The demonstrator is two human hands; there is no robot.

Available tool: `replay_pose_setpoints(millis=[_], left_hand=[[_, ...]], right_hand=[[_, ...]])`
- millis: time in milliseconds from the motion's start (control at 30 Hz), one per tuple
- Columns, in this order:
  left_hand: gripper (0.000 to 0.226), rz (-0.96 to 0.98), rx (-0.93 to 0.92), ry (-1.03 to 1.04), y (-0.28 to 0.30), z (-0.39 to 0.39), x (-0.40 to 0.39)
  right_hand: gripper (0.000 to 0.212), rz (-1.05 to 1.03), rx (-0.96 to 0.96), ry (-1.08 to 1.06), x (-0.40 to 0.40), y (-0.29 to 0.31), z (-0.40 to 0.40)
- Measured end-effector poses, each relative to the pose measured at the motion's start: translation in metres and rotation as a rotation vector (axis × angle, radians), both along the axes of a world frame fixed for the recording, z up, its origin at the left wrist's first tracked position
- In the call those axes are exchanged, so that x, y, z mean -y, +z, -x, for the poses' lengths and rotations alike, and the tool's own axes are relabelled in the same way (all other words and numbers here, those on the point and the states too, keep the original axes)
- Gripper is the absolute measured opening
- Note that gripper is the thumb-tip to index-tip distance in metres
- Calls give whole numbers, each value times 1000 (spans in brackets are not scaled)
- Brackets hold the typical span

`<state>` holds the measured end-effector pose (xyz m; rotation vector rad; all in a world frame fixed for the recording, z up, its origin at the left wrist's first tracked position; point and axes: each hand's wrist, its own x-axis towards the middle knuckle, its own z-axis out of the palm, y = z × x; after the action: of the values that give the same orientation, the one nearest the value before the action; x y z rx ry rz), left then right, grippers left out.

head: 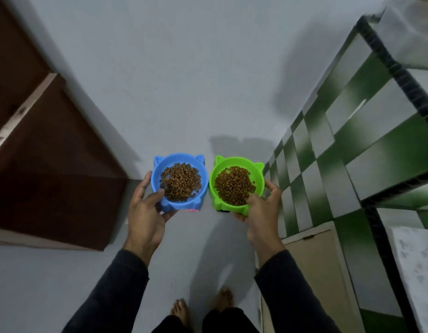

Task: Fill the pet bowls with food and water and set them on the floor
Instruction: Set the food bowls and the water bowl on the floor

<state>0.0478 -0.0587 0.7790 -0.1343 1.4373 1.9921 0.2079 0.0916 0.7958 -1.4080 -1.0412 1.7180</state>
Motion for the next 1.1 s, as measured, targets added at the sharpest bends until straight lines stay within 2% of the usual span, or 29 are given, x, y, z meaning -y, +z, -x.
replay_pose_setpoints(millis=[200,367,833,1100], left_hand=[[58,56,44,0,-62,12,-32],[57,70,92,0,-136,27,-54],[60,181,173,-24,-443,50,-75],[61,171,216,-40,-588,52,-72]], right_hand=[[63,58,7,20,-36,-65,13],[64,97,19,16,-60,-139,25],[62,225,131,25,-84,-446,45],[57,269,154,-13,-75,-598,49]])
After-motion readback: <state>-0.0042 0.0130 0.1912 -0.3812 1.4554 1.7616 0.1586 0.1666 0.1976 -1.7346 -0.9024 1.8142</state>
